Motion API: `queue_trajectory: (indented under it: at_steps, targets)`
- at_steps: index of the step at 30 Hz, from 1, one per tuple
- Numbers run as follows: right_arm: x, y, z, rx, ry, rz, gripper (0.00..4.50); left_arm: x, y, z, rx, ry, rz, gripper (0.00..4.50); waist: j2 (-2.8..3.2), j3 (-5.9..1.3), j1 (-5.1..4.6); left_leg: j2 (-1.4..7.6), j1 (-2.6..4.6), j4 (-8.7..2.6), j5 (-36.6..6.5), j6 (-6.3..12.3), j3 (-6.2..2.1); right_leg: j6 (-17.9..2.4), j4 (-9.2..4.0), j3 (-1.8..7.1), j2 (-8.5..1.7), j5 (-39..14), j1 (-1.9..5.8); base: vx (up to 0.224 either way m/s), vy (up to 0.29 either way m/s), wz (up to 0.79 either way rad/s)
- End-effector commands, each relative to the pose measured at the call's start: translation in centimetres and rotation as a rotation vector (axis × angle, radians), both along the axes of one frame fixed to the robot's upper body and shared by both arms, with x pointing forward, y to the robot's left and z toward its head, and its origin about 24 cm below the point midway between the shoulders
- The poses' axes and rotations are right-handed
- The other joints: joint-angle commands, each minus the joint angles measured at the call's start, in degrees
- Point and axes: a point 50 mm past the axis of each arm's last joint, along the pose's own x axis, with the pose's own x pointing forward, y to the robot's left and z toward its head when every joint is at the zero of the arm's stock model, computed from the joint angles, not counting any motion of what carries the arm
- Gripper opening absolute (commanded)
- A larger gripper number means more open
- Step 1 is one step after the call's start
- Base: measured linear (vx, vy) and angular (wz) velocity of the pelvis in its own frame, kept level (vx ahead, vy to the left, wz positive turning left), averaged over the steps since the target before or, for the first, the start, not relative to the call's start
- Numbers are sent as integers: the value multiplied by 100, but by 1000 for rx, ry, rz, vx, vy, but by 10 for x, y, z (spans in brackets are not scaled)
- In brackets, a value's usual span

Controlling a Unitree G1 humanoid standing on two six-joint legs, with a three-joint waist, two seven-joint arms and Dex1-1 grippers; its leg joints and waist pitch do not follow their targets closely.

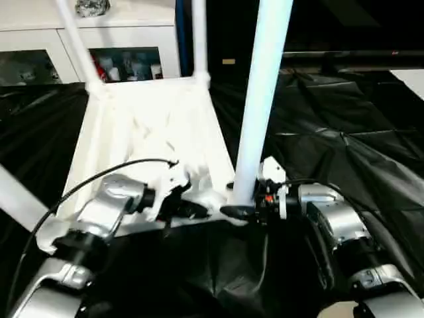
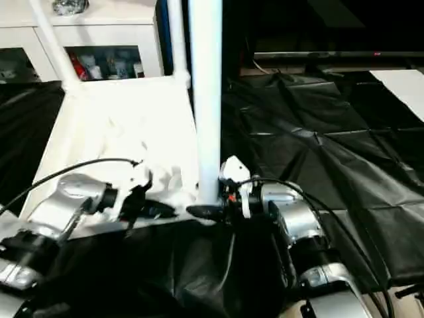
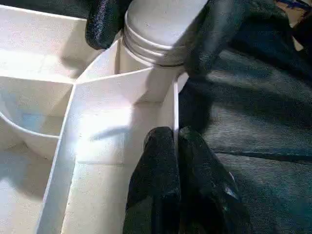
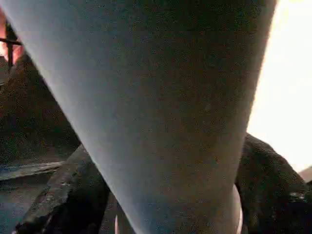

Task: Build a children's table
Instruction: Rotate leg to tighten

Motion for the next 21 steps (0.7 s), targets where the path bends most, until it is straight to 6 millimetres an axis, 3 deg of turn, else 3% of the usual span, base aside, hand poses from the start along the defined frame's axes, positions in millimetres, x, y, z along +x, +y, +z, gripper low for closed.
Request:
queue_trajectory:
  at_steps: [1, 6, 7, 10, 12, 14, 18, 21]
  targets:
    - [-7, 10, -6, -11, 30, 49, 307, -7, -22, 10, -81, -2, -134, 0, -15, -347, -25, 565, 233, -432, -1239, 180, -253, -1389, -377, 299, -616, -521, 147, 0, 0, 0]
    - [-8, 16, -11, -11, 52, 1, 277, -4, -28, 11, -122, -28, -69, 0, -33, -349, -39, 557, 225, -429, -1132, 186, -250, -1356, -374, 298, -605, -465, 148, 0, 0, 0]
    - [-4, 20, -15, -19, 57, -79, 275, 2, -30, 10, -117, -56, -16, 0, -27, -348, -37, 559, 226, -429, -1140, 181, -251, -1353, -374, 298, -610, -488, 145, 0, 0, 0]
    - [4, 25, -23, -51, 63, -242, 274, 11, -35, 10, -109, -105, 64, 0, -37, -317, -79, 546, 235, -453, -1378, 37, -261, -1323, -423, 314, -630, -906, 117, 0, 0, 0]
    - [16, 30, -29, -61, 75, -457, 272, 23, -43, 12, -113, -155, 168, 0, -38, -283, -192, 530, 269, -494, -1897, -287, -312, -1167, -499, 327, -659, -1754, 93, 0, 0, 0]
    - [19, 32, -30, -62, 83, -505, 272, 26, -46, 13, -113, -169, 197, 0, -41, -283, -242, 531, 259, -514, -2046, -393, -347, -1020, -528, 322, -673, -2073, 109, 0, 0, 0]
    - [27, 46, -31, -59, 92, -653, 272, 39, -60, 14, -103, -221, 328, 0, -38, -278, -308, 519, 312, -514, -2266, -451, -331, -967, -572, 344, -655, -2076, 31, 0, 0, 0]
    - [30, 59, -27, -46, 60, -669, 272, 42, -74, 15, -123, -229, 373, 0, -31, -291, -293, 526, 284, -503, -2121, -373, -324, -978, -567, 356, -670, -1859, 59, 0, 0, 0]
